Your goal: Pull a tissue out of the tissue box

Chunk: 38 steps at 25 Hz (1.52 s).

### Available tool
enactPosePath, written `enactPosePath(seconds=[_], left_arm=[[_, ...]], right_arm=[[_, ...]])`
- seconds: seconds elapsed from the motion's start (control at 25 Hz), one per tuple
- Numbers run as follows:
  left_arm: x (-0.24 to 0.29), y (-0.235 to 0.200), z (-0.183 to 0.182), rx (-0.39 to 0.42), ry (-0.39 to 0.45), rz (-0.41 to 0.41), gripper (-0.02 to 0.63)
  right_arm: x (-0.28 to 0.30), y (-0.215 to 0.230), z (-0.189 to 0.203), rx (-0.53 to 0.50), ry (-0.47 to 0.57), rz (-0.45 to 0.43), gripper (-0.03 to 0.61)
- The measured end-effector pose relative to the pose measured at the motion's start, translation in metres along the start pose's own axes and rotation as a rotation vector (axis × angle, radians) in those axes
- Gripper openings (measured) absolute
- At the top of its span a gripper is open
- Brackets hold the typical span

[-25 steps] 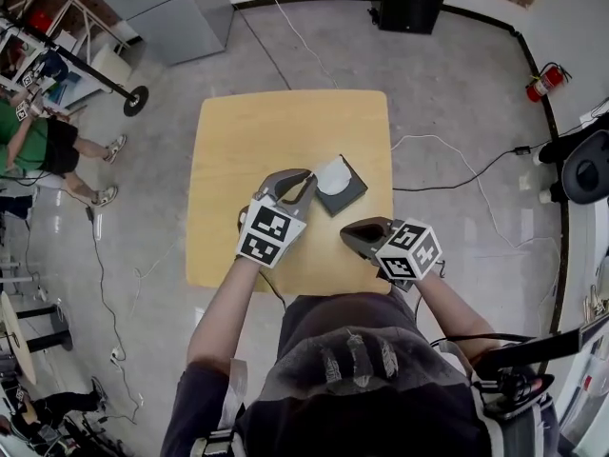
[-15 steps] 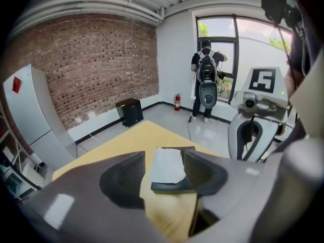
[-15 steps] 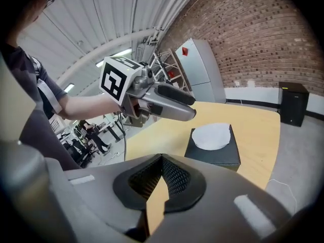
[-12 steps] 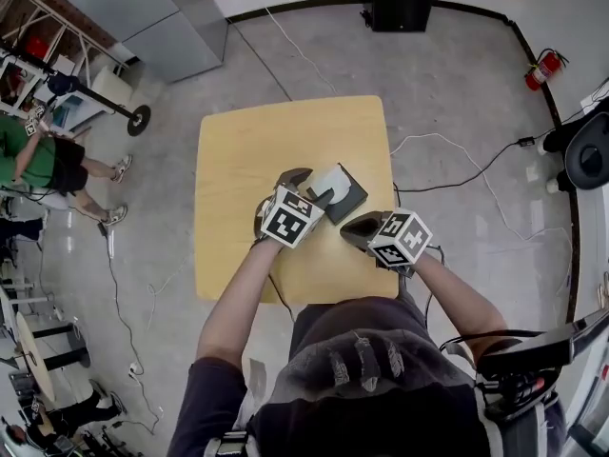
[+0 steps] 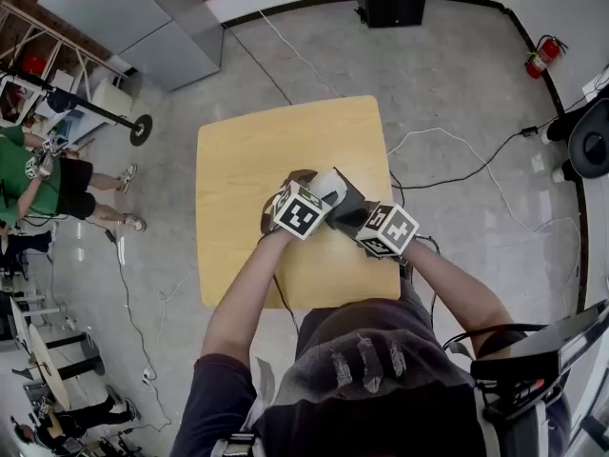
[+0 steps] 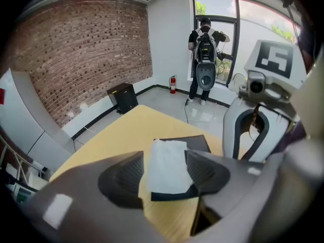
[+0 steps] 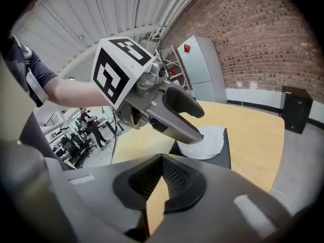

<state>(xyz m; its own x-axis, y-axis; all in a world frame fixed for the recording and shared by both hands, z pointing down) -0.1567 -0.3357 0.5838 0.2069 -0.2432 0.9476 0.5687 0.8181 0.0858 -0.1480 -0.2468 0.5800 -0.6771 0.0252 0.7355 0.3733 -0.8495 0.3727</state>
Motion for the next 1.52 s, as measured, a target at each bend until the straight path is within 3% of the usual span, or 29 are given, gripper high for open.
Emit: enactPosePath(seconds=[0.52, 1.04, 1.16, 1.32, 1.44, 1.52], left_arm=[[0.022, 0.004, 0.008, 0.019, -0.088, -0.001, 0.207], [0.021, 0.004, 0.015, 0.001, -0.085, -0.022, 0.167], [0.021, 0.002, 0.014, 0.002, -0.074, -0.037, 0.149], [0.021, 0.006, 0.015, -0.005, -0.07, -0.037, 0.13], [0.019, 0.006, 0.016, -0.013, -0.062, -0.034, 0.121], [0.02, 0.006, 0.016, -0.016, -0.059, -0.032, 0.112]], right_arm=[[0.022, 0.003, 0.013, -0.013, -0.025, -0.023, -0.002], [0.022, 0.004, 0.015, 0.085, 0.029, -0.118, -0.003], [0.025, 0.003, 0.024, 0.077, -0.01, -0.128, -0.003], [0.033, 0.005, 0.051, 0.01, -0.11, -0.047, -0.002], [0.022, -0.013, 0.034, 0.007, -0.016, -0.133, -0.002], [0.013, -0.013, 0.015, -0.019, 0.035, -0.101, -0.002]])
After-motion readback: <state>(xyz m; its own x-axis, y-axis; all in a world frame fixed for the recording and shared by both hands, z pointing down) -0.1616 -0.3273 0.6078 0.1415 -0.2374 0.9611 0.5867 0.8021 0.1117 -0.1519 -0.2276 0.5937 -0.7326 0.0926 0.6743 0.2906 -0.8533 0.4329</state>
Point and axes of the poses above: the fingertips, and each gripper's own axes: x forward along the fingers, y to its right, z out of its underside, the point moved 1 cm from there along -x, backward along the fingers, and after that the axes turned 14 degrees about -y, right-handed, at the moved point
